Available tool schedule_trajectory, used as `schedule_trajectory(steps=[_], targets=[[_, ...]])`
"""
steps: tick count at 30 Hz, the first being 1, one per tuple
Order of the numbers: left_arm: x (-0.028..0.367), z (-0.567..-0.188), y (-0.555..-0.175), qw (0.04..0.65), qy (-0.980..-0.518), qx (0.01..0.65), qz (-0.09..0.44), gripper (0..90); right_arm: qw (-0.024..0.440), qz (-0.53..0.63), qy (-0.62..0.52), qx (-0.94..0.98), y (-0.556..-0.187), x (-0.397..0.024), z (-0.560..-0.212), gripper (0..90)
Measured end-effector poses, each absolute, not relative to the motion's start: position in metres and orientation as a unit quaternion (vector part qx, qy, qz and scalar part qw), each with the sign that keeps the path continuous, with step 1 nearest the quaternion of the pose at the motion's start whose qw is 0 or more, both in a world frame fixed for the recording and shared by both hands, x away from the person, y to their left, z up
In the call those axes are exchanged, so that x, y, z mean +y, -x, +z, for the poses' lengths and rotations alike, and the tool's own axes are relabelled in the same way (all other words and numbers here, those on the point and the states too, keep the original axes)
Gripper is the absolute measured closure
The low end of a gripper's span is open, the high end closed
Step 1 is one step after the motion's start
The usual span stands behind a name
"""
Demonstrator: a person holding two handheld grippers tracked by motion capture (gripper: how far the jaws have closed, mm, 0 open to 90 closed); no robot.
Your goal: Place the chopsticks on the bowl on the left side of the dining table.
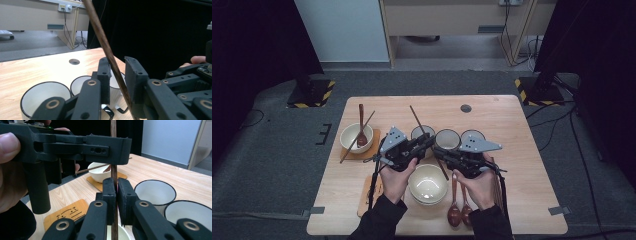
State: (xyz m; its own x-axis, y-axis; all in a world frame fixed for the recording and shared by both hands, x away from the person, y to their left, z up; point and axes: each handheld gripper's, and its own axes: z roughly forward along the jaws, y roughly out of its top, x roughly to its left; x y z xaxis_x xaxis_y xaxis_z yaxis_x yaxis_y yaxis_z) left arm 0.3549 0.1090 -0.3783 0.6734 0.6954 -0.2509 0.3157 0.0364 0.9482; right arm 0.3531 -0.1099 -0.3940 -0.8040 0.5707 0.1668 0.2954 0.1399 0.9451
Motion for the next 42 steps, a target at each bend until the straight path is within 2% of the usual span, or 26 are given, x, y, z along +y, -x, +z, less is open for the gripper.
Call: schedule_trajectory(steps=[13, 25, 31, 42], targets=[[0.104, -0.374, -0.351, 0.621, -0.679, 0.361, 0.149, 83.1, 0.113, 0.590, -0.288, 0.746, -0.354, -0.106, -0.395, 85.0], [0.104, -0.371, -0.348, 0.626, -0.680, 0.349, 0.156, 84.2, 0.108, 0.599, -0.288, 0.740, -0.353, -0.106, -0.393, 84.8], [0.109, -0.366, -0.347, 0.625, -0.680, 0.344, 0.167, 84.2, 0.106, 0.614, -0.286, 0.729, -0.352, -0.110, -0.390, 73.0], [0.126, -0.361, -0.346, 0.622, -0.677, 0.349, 0.181, 84.2, 0.138, 0.601, -0.310, 0.724, -0.352, -0.135, -0.386, 61.9]])
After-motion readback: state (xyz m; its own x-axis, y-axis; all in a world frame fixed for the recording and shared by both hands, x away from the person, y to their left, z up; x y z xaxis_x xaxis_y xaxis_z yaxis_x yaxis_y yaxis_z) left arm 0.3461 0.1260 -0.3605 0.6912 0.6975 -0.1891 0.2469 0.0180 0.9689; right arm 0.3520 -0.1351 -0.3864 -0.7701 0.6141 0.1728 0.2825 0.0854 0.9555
